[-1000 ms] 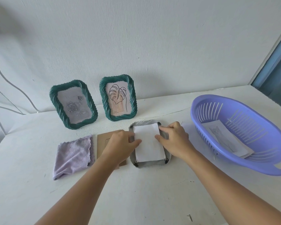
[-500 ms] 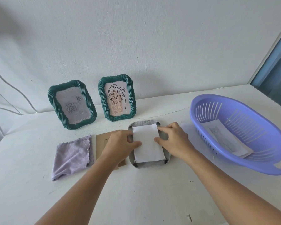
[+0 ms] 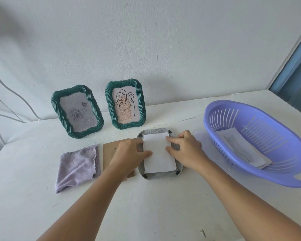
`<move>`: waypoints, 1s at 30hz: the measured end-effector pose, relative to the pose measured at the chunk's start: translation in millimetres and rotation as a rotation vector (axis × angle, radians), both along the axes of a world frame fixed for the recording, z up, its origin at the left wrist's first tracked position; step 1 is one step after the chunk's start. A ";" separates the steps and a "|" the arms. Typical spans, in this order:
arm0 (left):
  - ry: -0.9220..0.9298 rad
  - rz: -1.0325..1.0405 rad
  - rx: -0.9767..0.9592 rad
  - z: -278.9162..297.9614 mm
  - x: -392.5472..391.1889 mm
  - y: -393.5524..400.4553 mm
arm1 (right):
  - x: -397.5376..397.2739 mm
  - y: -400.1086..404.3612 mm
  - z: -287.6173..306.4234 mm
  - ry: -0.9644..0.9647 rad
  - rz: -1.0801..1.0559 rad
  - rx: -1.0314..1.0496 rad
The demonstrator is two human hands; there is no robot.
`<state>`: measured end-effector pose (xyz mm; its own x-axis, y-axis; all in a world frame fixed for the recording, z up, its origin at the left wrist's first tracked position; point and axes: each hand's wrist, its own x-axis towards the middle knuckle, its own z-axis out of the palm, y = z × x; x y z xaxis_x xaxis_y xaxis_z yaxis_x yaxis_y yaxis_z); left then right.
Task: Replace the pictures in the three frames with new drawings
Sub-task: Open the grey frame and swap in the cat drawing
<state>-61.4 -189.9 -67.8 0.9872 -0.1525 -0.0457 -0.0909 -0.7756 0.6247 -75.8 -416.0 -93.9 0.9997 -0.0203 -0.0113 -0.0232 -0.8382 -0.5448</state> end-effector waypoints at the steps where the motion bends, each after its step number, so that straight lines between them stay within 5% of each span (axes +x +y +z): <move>1: 0.006 0.000 -0.003 1.0 -0.7 -0.1 | 0.0 0.2 0.0 -0.001 0.000 -0.001; 8: -0.128 0.081 0.186 3.0 -8.6 18.6 | -0.9 -0.3 0.3 0.004 0.004 0.008; 15: -0.025 0.140 0.484 2.0 -23.9 58.1 | -0.9 -0.5 -0.6 -0.001 0.013 0.001; 30: -0.105 0.314 0.029 27.4 -20.2 54.2 | -3.2 -1.0 6.1 0.016 0.015 0.006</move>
